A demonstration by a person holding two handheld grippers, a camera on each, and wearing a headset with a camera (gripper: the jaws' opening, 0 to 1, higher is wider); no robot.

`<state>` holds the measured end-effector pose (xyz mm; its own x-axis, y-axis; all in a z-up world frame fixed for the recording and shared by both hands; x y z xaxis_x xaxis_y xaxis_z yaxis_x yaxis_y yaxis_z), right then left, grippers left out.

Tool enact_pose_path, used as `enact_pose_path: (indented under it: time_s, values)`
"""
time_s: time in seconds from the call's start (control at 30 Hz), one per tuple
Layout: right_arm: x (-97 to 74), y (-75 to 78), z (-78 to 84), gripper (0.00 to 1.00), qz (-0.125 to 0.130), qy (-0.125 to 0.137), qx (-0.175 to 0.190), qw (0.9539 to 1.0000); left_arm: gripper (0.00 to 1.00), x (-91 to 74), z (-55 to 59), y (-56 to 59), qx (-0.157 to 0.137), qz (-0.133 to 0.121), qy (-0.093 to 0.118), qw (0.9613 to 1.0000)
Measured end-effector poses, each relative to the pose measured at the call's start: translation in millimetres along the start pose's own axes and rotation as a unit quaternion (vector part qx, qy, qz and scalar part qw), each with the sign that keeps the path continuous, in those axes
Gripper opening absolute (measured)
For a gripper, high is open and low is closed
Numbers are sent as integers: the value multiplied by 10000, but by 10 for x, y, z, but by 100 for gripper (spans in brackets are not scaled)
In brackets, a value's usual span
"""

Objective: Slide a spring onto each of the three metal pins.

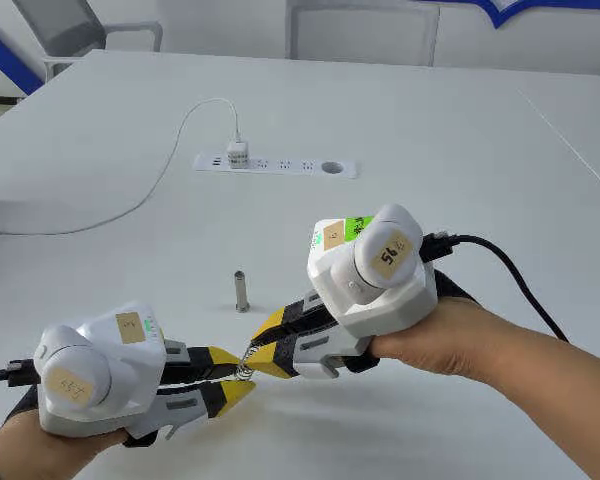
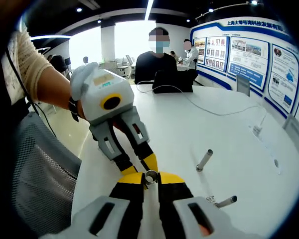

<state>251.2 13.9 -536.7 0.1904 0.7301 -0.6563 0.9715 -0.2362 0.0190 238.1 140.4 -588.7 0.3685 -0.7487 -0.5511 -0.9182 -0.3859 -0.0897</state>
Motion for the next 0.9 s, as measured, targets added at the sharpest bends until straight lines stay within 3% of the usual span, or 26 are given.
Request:
enact_pose_path:
  time_s: [0.53, 0.9]
  values:
    - [19, -15, -32, 11, -18, 94, 50, 9999, 11, 55, -28, 57, -151, 101, 85, 9998]
    - [13, -11, -55, 11, -11, 103, 44, 9999, 13, 39, -14, 27, -264, -17, 146, 9995]
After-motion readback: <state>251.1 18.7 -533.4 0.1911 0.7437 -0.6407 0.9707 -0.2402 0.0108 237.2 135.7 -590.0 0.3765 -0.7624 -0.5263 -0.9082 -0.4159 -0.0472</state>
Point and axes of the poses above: the centre of the closed fingertips' face, and the gripper's own axes: x roughly forward along the fingers, y roughly to its right, z roughly out of its underside, the point moved 9 cm from there along -x, roughly backward along the fingers, and after that the axes turned 4 degrees about -y, right-handed, at the moved point
